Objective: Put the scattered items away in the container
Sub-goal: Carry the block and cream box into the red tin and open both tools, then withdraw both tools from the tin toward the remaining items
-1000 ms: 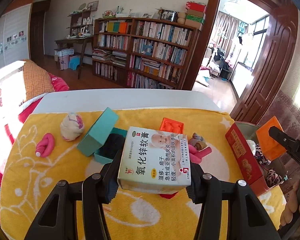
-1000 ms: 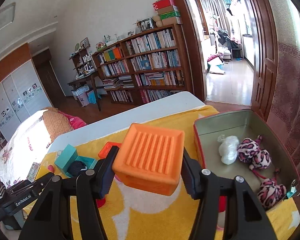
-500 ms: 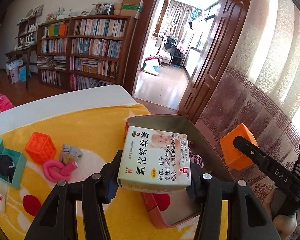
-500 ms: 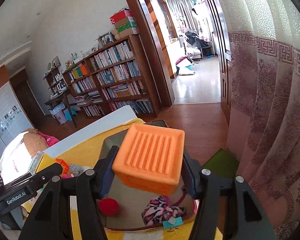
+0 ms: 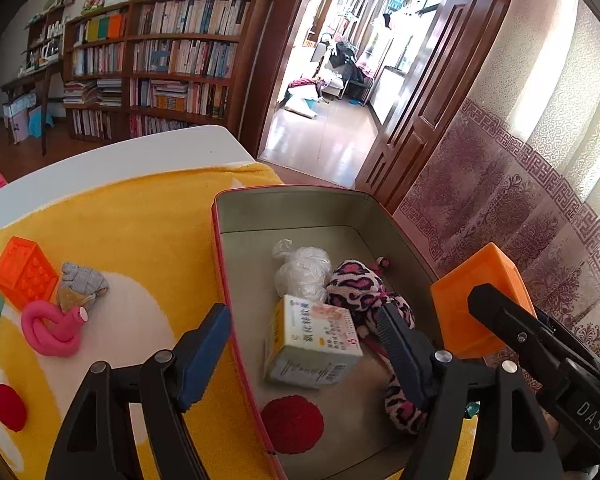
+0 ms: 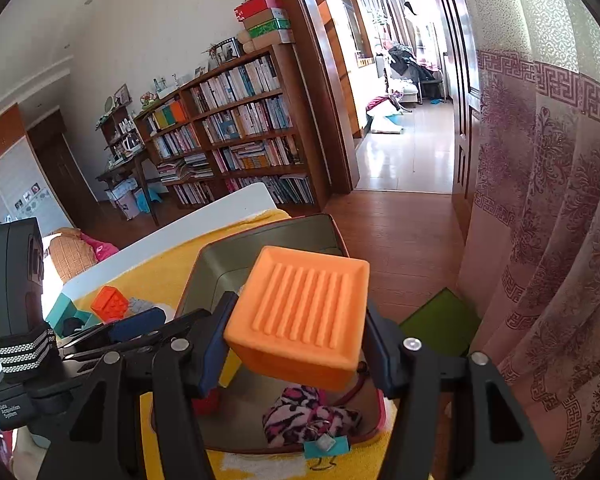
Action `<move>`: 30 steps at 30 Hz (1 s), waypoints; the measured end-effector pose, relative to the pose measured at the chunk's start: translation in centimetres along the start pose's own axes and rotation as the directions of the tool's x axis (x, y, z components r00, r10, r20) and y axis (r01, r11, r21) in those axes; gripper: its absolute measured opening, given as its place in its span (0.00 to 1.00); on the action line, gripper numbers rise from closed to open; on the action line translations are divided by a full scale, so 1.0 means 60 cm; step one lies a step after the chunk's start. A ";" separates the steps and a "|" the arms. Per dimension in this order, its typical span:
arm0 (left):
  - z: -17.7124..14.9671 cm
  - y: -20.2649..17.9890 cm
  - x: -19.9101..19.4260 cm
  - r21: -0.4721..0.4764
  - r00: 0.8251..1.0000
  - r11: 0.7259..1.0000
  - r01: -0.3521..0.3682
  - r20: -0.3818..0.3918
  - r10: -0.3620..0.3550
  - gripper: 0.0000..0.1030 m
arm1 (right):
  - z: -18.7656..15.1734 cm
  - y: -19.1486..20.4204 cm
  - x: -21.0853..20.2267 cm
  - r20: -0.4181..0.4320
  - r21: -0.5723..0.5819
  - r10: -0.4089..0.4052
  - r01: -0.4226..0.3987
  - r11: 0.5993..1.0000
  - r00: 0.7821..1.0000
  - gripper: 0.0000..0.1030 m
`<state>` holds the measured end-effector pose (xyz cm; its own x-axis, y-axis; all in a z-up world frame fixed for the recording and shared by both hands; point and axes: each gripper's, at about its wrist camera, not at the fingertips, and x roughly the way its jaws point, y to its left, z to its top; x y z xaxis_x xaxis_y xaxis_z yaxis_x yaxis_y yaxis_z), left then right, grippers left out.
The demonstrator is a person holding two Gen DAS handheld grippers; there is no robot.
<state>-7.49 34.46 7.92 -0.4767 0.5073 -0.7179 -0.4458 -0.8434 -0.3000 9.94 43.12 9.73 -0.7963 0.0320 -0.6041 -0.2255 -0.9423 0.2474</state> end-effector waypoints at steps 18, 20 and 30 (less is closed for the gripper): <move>-0.027 0.136 -0.097 -0.065 0.998 0.998 -0.025 0.057 0.029 0.75 | -0.004 0.043 -0.003 0.034 0.063 -0.084 0.082 0.995 0.996 0.79; -0.032 0.153 -0.120 -0.070 0.997 0.997 -0.033 0.073 0.038 0.75 | -0.007 0.064 -0.003 0.036 0.056 -0.065 0.063 0.996 0.997 0.79; -0.067 0.330 -0.278 -0.199 0.964 0.967 -0.157 0.181 0.194 0.82 | -0.033 0.228 0.014 0.034 -0.037 0.084 -0.082 0.996 0.996 0.79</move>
<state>-5.32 8.60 11.46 -0.6829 0.3579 -0.6369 -0.2060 -0.9307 -0.3022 7.28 29.60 11.12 -0.8307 -0.0358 -0.5555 -0.1383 -0.9534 0.2682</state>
